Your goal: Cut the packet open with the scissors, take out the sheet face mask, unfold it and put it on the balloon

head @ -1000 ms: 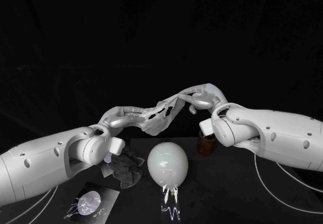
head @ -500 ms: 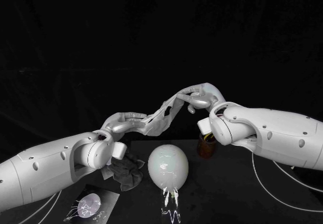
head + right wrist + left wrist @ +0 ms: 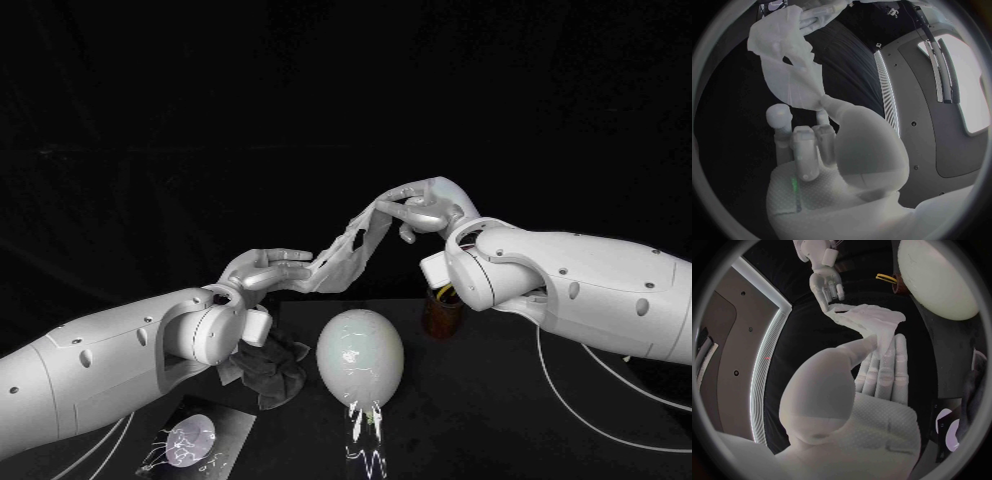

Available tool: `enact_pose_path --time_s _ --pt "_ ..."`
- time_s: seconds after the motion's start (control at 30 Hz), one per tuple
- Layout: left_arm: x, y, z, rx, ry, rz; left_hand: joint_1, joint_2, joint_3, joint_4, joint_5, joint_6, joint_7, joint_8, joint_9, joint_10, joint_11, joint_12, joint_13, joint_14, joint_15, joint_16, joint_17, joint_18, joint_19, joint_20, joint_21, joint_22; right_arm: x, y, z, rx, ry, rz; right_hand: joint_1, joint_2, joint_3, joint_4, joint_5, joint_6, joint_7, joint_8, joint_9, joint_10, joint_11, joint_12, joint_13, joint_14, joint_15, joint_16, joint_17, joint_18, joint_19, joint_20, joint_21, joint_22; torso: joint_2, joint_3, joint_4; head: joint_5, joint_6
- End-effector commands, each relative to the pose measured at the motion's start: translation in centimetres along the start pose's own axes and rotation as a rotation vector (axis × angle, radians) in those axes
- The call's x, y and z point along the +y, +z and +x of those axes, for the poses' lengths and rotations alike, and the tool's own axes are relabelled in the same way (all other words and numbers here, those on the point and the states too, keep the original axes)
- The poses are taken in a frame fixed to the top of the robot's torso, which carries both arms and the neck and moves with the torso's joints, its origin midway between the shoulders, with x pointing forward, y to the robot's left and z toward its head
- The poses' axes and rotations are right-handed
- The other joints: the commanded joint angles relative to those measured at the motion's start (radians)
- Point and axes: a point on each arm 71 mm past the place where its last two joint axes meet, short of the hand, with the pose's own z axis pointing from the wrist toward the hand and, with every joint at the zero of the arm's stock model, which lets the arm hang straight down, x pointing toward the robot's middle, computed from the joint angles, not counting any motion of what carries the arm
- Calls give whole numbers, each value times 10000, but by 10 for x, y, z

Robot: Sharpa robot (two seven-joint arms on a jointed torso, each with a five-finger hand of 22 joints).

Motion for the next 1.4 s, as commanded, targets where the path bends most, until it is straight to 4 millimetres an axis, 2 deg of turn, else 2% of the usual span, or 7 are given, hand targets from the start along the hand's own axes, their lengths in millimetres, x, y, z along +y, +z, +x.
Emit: enact_pose_path --time_s 0.03,0.2,0.33,0.6,0.77,0.93,1.4 --pt "2 1 5 414 604 -299 -288 -87 -260 191 24 -267 496 -67 -7 -358 39 -31 -3 -541 191 -366 -167 -245 -482 226 -401 -201 2 1 4 474 -155 -126 59 13 33 -62 30 84 5 44 14 807 -64 26 2123 1023 -49 27 2580 152 28 -20 18 -11 3 -1 -2 -11 -18" --pt "4 2 8 848 1548 -394 -730 -369 -1654 853 -1 -1081 66 300 172 -1486 633 246 52 -3300 1102 -1580 -825 -415 -1698 1090 -2749 -1571 3 5 9 1036 -370 -118 60 12 36 -66 30 82 5 44 15 809 -64 32 2126 1030 -49 31 2595 152 31 -21 21 -9 -4 3 3 -9 -34" --pt "6 4 5 938 1971 -464 -44 -173 -3397 1399 -7 -1414 -70 675 328 -2025 809 646 82 -4294 1347 -1542 -1012 -417 -1892 1308 -3877 -2269 7 10 11 1462 -681 -179 66 7 48 -89 30 76 6 48 19 814 -64 44 2134 1042 -50 41 2623 149 45 -25 34 2 -7 0 1 -33 -23" --pt "6 10 -6 754 2398 -320 840 -78 -4583 2447 -8 -1630 -37 1045 462 -2562 891 1211 64 -4838 1424 -1194 -1192 -459 -1547 1299 -4571 -2689 14 23 13 2604 -1942 -415 76 -9 63 -128 30 69 7 57 26 825 -64 76 2153 1044 -52 42 2627 151 39 -29 24 -2 -12 -18 13 -79 18" --pt "1 14 -17 230 2210 360 1246 398 -4211 2451 -2 -1038 600 1318 570 -2314 662 1502 111 -4835 1308 -1001 -1187 -487 -1504 1295 -4705 -2697 19 27 14 3199 -3047 -831 84 -22 72 -158 29 67 8 64 32 828 -63 82 2157 1044 -53 42 2627 140 72 -31 59 25 -9 -32 3 -95 54" --pt "-8 15 -23 -298 2039 1484 1549 612 -3723 2241 -4 -500 740 1344 564 -1947 501 1751 109 -4683 1177 -711 -1157 -410 -1288 1283 -4739 -2674 24 29 18 3321 -4242 -1448 87 -34 75 -176 29 67 9 71 37 839 -63 117 2177 1044 -54 42 2627 128 109 -31 99 54 1 -21 16 -88 69" --pt "-25 11 -11 -206 2196 3189 894 -16 -3693 2282 -18 -311 723 679 299 -2120 586 1600 15 -5218 1292 -607 -1361 -605 -1845 1307 -5429 -2750 41 28 39 2717 -5943 -2972 92 -51 88 -213 30 85 4 96 52 852 -68 152 2197 1044 -58 42 2627 80 274 -31 273 176 -5 -20 11 -59 80"
